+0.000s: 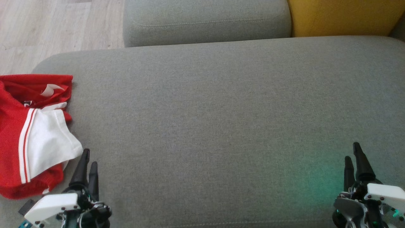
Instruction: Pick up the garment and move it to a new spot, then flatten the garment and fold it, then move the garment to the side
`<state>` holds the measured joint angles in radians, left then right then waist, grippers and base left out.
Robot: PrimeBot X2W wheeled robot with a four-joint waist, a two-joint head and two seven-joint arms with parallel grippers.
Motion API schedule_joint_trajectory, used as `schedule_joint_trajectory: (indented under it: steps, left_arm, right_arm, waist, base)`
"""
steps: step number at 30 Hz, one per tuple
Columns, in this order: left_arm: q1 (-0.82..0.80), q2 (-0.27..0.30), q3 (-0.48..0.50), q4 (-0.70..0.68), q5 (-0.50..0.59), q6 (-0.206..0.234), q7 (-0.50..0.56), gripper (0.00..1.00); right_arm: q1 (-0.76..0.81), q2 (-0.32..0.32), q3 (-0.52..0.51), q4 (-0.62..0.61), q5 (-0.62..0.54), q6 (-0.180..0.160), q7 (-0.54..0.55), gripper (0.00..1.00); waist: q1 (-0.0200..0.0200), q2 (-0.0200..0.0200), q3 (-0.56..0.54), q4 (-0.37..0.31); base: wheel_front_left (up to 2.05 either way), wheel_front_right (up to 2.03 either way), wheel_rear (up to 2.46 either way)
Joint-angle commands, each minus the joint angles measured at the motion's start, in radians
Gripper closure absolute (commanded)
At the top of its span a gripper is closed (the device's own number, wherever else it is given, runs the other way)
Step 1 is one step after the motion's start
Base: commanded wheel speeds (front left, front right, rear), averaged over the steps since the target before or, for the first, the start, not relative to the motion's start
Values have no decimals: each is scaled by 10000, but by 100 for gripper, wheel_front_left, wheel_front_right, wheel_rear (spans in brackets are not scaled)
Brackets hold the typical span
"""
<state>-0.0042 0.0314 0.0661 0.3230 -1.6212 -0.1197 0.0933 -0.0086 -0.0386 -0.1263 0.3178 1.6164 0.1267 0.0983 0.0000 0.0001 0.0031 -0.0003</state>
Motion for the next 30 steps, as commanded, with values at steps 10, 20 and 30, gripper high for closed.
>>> schedule_joint_trajectory:
  steps: [10, 20, 30]
  left_arm:
    - [-637, 143, -271, -603, 704, -39, -378, 0]
    - [-807, 125, -406, -998, 2197, -46, -671, 0]
    - [-956, 150, -666, -1311, 3731, -52, -964, 0]
  right_arm:
    - [-420, -173, 368, -581, -648, 7, -374, 0]
    - [-500, -344, 590, -833, -1731, 10, -682, 0]
    - [-511, -442, 704, -1177, -3297, 13, -834, 0]
  waist:
    - [0, -1, -2, 12]
    - [0, -1, 0, 12]
    - [0, -1, -5, 20]
  base:
    - [0, 0, 0]
    - [0, 0, 0]
    - [0, 0, 0]
